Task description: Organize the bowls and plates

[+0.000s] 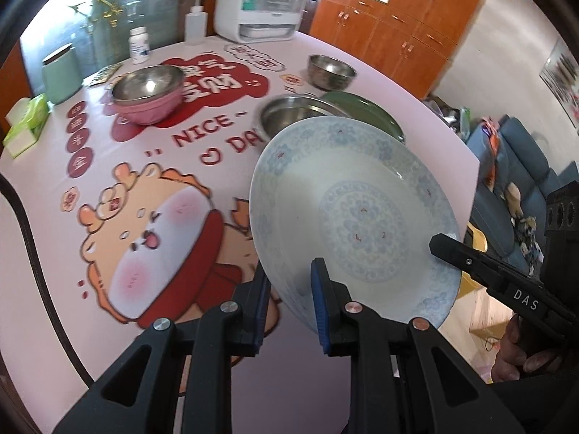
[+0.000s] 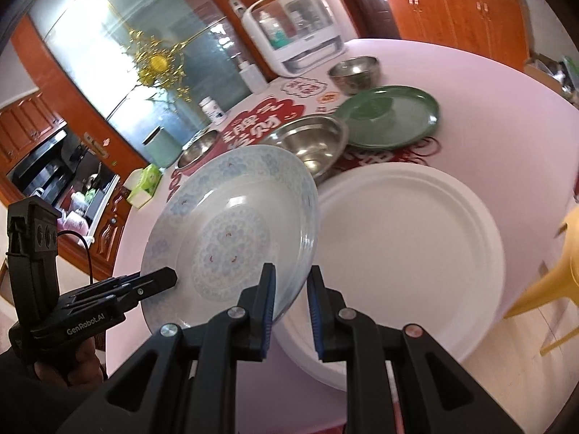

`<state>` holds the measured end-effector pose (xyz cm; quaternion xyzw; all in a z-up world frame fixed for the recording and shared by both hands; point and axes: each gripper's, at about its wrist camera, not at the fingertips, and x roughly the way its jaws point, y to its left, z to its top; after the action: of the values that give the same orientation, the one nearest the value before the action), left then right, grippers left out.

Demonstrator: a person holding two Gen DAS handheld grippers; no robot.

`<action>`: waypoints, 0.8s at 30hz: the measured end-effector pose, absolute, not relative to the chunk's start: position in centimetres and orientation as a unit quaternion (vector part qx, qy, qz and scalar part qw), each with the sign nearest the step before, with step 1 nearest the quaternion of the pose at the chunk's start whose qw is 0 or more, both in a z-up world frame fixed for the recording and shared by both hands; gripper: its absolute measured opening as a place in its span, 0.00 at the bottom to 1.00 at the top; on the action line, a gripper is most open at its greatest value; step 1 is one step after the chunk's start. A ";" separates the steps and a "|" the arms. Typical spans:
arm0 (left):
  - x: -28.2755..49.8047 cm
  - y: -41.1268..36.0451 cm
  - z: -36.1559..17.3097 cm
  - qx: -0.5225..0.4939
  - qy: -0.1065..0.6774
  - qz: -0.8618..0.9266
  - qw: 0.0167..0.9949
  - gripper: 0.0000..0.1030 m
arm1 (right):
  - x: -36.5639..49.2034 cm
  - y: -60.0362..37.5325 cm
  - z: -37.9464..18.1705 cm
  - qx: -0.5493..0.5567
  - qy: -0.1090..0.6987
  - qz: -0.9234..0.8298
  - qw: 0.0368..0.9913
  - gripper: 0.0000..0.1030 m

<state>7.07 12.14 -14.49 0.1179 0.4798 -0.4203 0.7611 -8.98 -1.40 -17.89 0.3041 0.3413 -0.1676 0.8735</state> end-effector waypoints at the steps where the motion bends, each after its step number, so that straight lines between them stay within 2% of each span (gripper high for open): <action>1: 6.8 11.6 -14.5 0.122 0.480 -0.424 0.759 0.19 | -9.3 -1.6 -17.9 0.306 0.343 -0.171 0.871 0.16; 14: 4.1 6.5 -16.0 0.150 0.494 -0.442 0.734 0.19 | -12.5 -5.4 -18.7 0.322 0.363 -0.196 0.852 0.16; 24: 3.1 3.5 -18.1 0.159 0.525 -0.426 0.720 0.19 | -12.7 -8.5 -20.4 0.324 0.411 -0.189 0.831 0.16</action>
<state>3.09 3.48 -18.09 0.1593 0.5249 -0.4260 0.7195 -12.69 -8.51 -20.37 0.3240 0.4114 -0.1893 0.8306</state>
